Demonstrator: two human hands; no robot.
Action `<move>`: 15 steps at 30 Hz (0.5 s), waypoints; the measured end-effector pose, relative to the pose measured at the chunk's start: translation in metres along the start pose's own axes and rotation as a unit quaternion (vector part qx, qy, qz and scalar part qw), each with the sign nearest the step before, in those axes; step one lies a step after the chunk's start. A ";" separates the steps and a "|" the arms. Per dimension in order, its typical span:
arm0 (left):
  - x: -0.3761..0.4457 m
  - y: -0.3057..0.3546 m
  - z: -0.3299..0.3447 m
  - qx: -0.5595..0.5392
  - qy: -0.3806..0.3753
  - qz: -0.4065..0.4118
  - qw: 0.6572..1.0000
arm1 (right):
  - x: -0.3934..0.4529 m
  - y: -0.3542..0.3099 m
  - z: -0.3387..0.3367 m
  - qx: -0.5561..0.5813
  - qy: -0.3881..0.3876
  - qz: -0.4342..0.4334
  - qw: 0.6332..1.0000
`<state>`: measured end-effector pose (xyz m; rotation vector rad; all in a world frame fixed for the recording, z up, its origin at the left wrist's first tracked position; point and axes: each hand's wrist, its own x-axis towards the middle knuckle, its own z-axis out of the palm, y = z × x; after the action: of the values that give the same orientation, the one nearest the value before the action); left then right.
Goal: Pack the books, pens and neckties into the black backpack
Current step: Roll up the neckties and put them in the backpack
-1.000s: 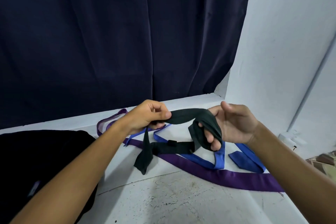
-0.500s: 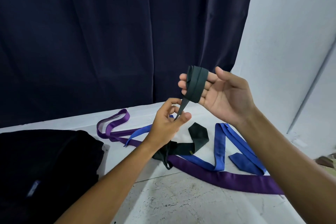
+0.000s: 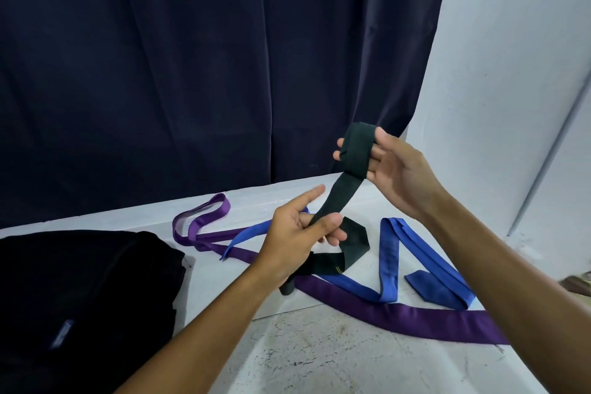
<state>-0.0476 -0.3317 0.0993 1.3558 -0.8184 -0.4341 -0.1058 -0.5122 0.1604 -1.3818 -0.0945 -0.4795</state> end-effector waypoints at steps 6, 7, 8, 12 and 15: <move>-0.003 0.031 -0.008 -0.004 -0.027 -0.033 0.999 | -0.009 0.019 -0.004 -0.180 -0.068 0.079 0.978; -0.001 0.035 -0.012 -0.007 -0.036 -0.048 0.998 | -0.013 0.021 -0.003 -0.231 -0.091 0.088 0.965; 0.001 0.040 -0.015 -0.003 -0.048 -0.070 0.996 | -0.020 0.019 0.000 -0.284 -0.104 0.101 0.948; 0.011 0.053 -0.037 0.108 -0.112 -0.149 0.977 | -0.030 0.014 0.001 -0.397 -0.186 0.199 0.876; 0.021 0.056 -0.058 0.191 -0.162 -0.170 0.953 | -0.030 0.012 -0.003 -0.259 -0.329 0.287 0.862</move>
<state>-0.0018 -0.2962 0.1583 1.8273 -0.9746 -0.8149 -0.1287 -0.5055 0.1386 -1.9619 -0.1056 0.5276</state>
